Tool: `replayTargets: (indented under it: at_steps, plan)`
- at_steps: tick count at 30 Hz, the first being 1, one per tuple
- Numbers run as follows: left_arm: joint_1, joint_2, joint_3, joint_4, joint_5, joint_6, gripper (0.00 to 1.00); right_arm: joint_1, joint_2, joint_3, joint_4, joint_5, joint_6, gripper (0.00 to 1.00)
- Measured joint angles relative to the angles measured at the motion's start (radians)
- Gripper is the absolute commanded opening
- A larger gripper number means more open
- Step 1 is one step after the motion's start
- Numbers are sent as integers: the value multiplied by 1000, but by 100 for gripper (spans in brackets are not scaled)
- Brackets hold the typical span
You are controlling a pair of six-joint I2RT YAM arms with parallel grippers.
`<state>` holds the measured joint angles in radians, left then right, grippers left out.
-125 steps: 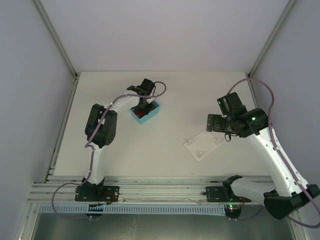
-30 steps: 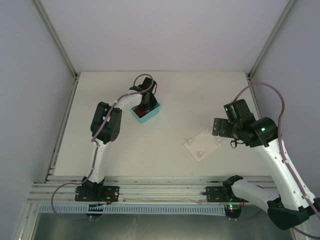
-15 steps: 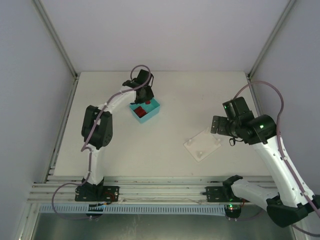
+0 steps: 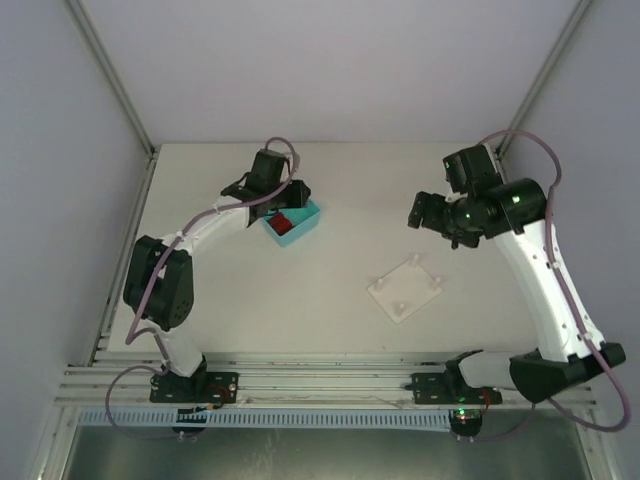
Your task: Install the large spring
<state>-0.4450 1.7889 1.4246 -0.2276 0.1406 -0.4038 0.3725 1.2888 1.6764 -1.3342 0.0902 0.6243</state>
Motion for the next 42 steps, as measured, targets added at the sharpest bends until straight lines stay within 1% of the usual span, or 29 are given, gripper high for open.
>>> replayTargets:
  at_steps: [5,7,12,16,20,28,32,42]
  plan:
    - [-20,-40,-121,126,158,127,13,-56,86,59,-36,-161,-24,76]
    - [-49,-66,-162,171,192,196,14,-66,122,82,-43,-226,-50,72]
    - [-180,-205,-327,358,212,372,14,-70,228,146,-44,-410,-129,60]
    - [-270,-241,-338,455,226,483,12,-68,309,200,-38,-528,-178,55]
    - [-307,-230,-318,487,226,558,12,-68,343,223,-34,-592,-208,53]
    - [-325,-177,-260,492,226,631,11,-63,364,219,-34,-660,-251,54]
    - [-328,-174,-241,491,230,649,10,-56,364,199,-34,-663,-265,59]
    - [-333,-174,-233,481,249,674,10,-54,375,192,-31,-644,-266,55]
